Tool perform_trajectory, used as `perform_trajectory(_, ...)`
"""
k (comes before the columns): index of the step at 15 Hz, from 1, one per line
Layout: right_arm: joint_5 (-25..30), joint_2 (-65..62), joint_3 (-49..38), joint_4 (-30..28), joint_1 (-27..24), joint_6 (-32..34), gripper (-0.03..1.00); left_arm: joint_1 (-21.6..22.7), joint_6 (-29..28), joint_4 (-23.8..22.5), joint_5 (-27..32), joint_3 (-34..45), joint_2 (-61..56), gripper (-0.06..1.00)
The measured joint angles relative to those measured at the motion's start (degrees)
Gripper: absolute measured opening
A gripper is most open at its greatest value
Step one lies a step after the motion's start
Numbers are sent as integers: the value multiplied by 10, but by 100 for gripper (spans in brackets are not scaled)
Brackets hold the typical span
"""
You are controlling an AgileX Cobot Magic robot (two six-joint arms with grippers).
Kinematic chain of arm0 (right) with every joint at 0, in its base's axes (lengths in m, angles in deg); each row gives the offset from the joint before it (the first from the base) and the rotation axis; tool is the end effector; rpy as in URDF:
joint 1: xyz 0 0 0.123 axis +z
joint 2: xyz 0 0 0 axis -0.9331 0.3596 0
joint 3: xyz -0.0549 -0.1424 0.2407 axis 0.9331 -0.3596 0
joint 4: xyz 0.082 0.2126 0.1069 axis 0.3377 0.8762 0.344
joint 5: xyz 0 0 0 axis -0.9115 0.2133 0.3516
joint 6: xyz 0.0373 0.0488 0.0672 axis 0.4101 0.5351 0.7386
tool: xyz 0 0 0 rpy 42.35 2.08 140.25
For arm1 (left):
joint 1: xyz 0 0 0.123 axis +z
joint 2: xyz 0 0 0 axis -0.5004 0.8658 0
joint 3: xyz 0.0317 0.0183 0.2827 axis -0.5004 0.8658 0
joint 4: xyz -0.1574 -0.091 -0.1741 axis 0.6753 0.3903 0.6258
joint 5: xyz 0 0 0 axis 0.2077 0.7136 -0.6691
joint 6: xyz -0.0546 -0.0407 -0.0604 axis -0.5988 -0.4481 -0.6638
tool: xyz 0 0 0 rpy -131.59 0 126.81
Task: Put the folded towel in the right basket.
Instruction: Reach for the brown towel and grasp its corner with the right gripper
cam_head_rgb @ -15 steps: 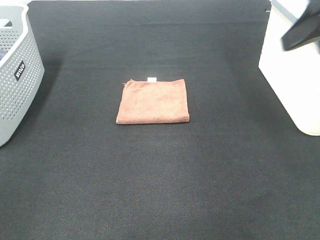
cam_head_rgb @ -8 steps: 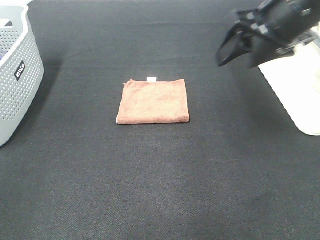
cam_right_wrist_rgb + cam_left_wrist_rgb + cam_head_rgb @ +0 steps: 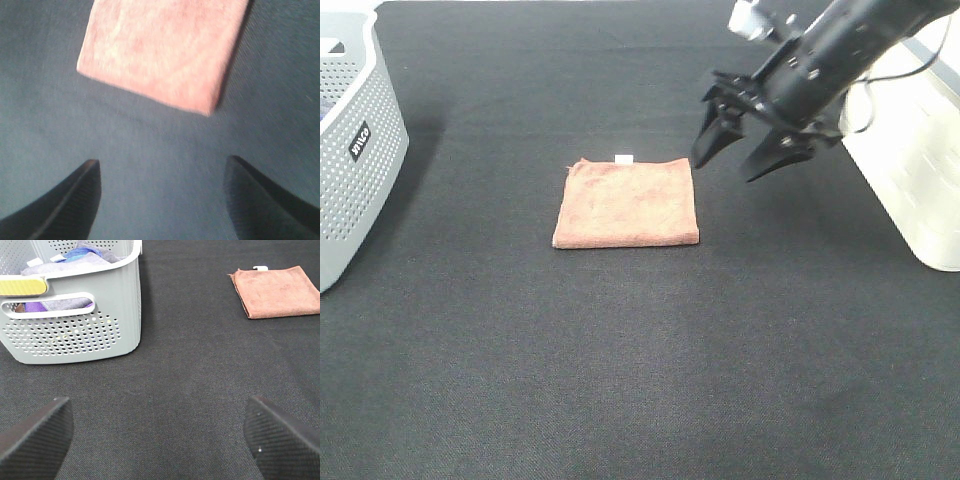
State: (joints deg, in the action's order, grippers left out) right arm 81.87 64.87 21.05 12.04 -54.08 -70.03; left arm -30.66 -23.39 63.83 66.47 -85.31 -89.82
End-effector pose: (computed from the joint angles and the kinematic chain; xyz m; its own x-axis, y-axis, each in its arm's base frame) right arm 0.3956 0.1460 0.2059 -0.9516 -0.1175 -0.2838 -0.2417 0.8567 0.4557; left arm -0.0056 -0.0065 0.2778 -0.4466 0.0190 -0.8945 0.0818 0.9965 -0.0197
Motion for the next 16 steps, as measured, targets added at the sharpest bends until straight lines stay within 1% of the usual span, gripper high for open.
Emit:
perform_trajectory(2,11,52,43,13,0,0,66,0,0,0,0,0,0,87)
perform_trajectory(3,11,52,43,13,0,0,66,0,0,0,0,0,0,87)
perform_trajectory(6,36,142,129,26,0,0,66,0,0,0,0,0,0,87)
perform_trajectory(11,40,242,241,33,-3,5,68,0,0,0,0,0,0,87)
perform_trajectory(13,40,269,272,36,-16,15,69,0,0,0,0,0,0,87)
perform_trajectory(16,34,279,274,30,-26,15,69,0,0,0,0,0,0,87)
